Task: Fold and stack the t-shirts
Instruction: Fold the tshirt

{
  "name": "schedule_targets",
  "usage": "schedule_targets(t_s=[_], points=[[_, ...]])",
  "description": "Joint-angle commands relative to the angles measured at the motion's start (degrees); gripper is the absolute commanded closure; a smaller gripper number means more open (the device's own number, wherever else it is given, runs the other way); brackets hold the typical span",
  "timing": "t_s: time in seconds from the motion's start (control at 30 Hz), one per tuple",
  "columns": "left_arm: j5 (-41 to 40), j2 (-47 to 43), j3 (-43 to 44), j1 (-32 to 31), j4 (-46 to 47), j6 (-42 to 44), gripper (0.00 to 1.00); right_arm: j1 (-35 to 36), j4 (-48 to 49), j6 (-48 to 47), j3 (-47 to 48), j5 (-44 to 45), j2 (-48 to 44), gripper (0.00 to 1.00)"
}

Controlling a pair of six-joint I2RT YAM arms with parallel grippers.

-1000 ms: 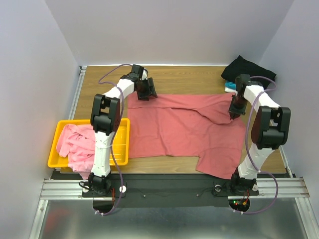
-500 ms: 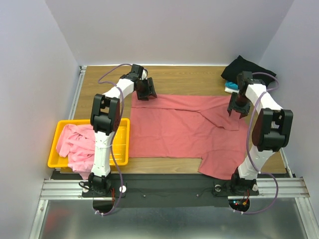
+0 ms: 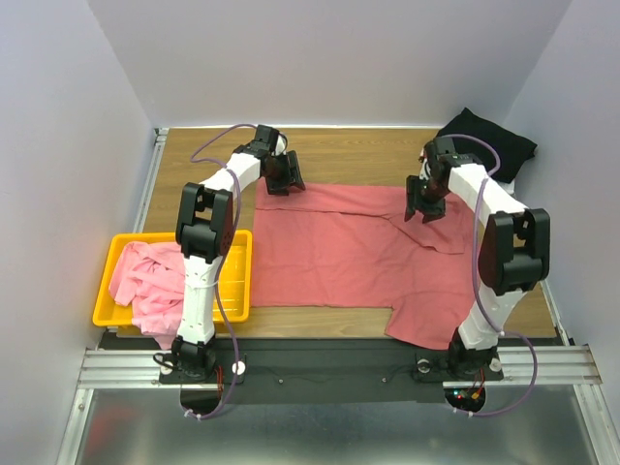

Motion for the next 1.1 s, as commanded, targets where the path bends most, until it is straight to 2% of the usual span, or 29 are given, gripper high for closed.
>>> schedule_targets(t_s=[0.0,0.5,0.77,0.9,1.07], points=[[0.09,-1.49,0.36,0.34,-0.07,0.19,0.32,0.11,2.05,-2.96,-0.56,0.99,2.07,0.42],[0.09,-1.76,-0.26,0.34,0.46,-0.16,0.32,2.57,1.88,-4.28,-5.39,4.78,1.11,0.42],[0.09,-2.19,-1.66,0.34,0.90,-0.16,0.32,3.19,1.35,-4.20,-6.27,11.63,2.08,0.43],[0.18,-2.19,-1.49,0.34,0.99,-0.25,0.32,3.45,1.09,-4.02,-5.04,14.88,3.22,0.52],[0.18,-2.19,-1.14,0.34,0.98,-0.16,0.32,3.45,0.65,-4.11,-3.72,13.93,4.19,0.73]])
